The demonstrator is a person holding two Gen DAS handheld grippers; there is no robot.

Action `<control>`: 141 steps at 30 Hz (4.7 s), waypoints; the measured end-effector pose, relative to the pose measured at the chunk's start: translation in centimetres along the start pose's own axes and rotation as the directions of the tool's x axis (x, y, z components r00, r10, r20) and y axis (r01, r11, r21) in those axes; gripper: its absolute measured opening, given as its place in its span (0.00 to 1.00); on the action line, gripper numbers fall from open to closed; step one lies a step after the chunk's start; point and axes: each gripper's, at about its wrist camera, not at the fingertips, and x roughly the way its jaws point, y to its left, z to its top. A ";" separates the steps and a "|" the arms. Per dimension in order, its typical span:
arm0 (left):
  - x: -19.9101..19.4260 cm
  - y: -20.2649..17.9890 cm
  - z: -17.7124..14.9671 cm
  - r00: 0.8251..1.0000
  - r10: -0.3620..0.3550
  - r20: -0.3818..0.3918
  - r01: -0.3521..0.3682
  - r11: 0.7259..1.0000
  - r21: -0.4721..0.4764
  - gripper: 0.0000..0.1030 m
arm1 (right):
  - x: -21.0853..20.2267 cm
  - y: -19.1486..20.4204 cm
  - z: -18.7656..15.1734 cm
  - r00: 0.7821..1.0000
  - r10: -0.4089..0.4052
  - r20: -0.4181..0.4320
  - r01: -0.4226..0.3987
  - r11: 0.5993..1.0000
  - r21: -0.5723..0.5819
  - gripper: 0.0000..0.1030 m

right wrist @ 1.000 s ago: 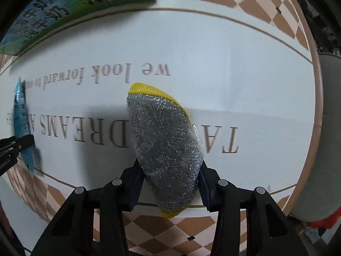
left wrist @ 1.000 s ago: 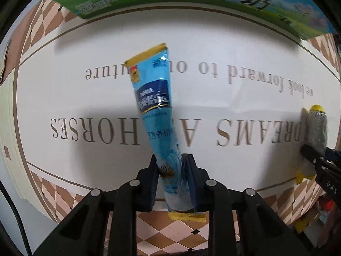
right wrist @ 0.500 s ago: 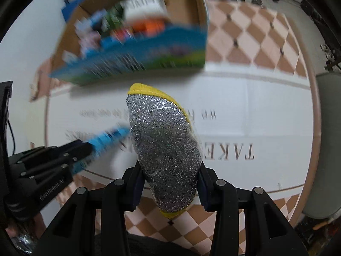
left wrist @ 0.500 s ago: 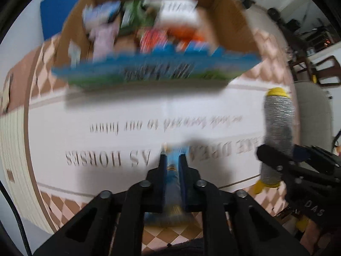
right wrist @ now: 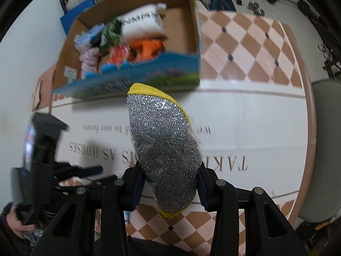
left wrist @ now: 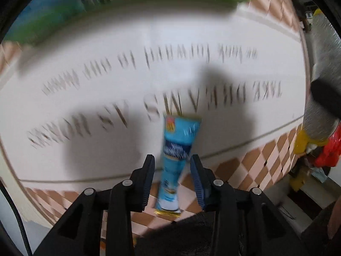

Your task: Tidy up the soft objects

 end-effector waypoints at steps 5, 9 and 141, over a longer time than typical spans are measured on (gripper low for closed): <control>4.3 -1.8 -1.9 0.995 0.090 -0.042 -0.088 0.996 0.034 0.41 | 2.3 -1.4 -2.0 0.999 -0.007 -0.049 0.009 0.999 0.040 0.44; 4.9 -4.0 -2.9 0.974 0.226 0.030 -0.228 0.969 0.100 0.25 | 3.1 -2.3 -2.9 0.998 -0.005 -0.062 0.010 0.998 0.068 0.44; -34.4 -5.2 -20.9 0.552 0.257 0.793 -0.178 0.966 -0.190 0.96 | -31.0 9.4 -13.6 0.803 -0.203 0.560 0.226 0.974 0.030 1.00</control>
